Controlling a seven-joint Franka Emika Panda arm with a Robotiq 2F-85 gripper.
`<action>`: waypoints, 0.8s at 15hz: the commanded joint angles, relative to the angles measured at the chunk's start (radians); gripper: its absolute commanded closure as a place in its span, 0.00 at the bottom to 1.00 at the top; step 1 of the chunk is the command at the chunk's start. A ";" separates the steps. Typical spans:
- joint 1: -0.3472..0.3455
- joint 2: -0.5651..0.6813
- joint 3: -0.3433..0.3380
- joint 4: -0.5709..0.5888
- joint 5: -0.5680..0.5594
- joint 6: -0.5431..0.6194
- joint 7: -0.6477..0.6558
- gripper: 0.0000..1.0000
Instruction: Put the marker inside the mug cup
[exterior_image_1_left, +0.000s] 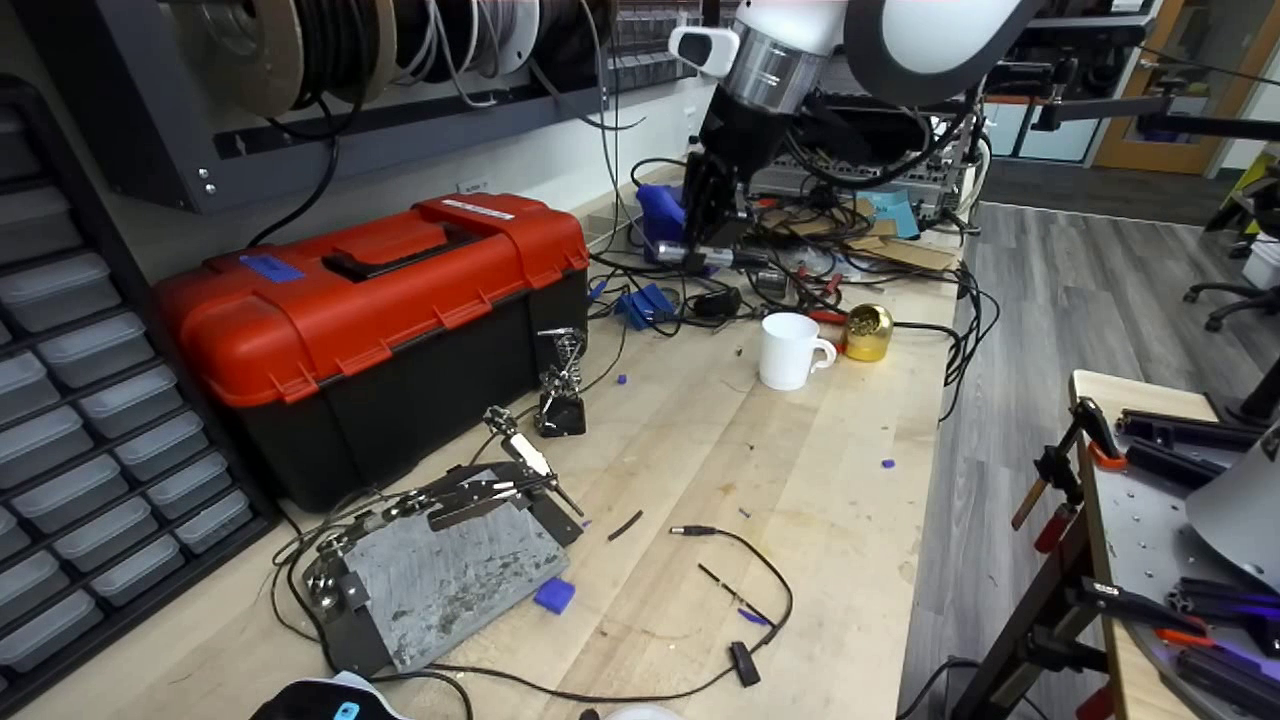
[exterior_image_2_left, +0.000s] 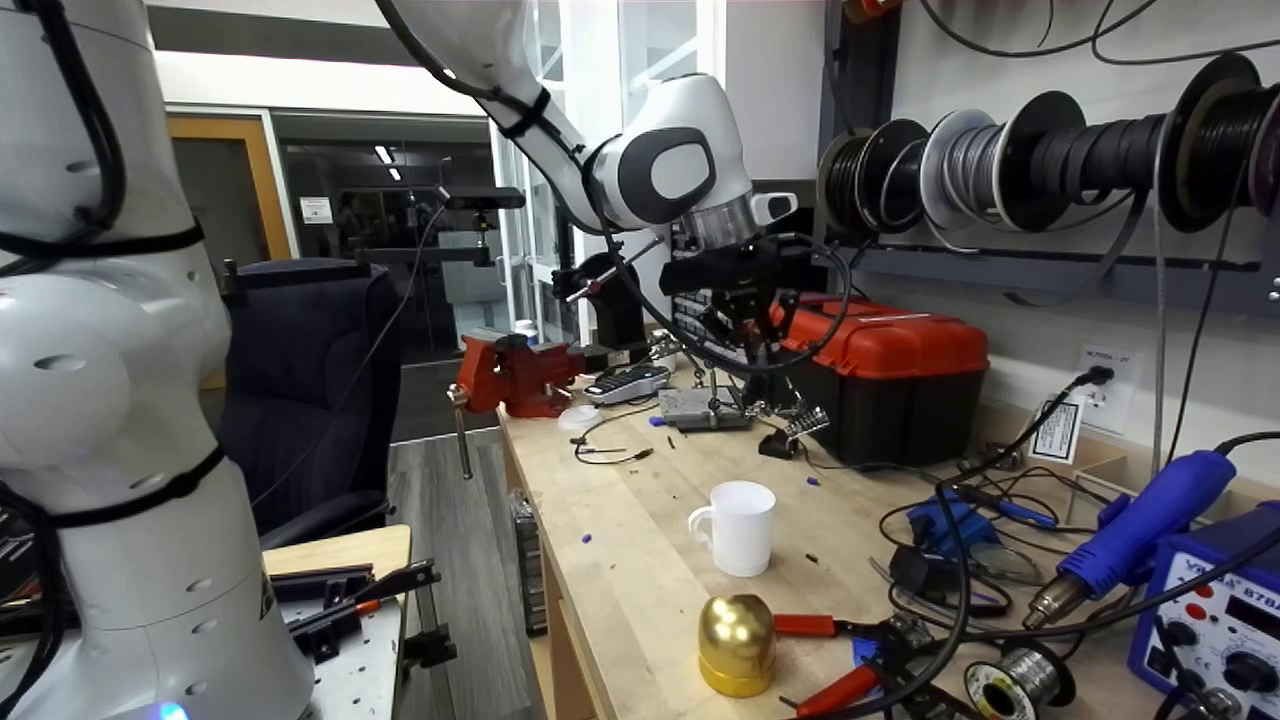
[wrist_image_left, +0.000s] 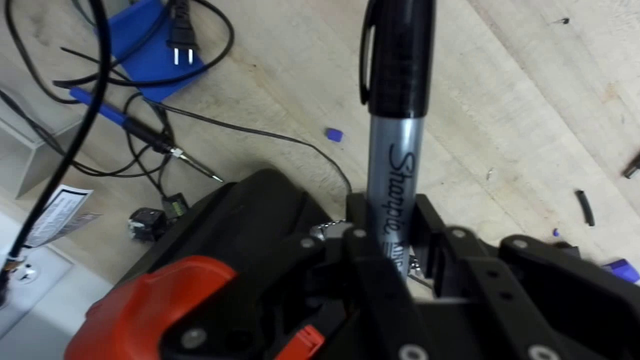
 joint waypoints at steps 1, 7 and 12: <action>-0.026 -0.060 -0.029 -0.031 -0.007 0.040 0.010 0.94; -0.046 -0.118 -0.074 -0.081 0.035 0.097 0.062 0.94; -0.033 -0.202 -0.082 -0.148 0.052 0.164 0.130 0.94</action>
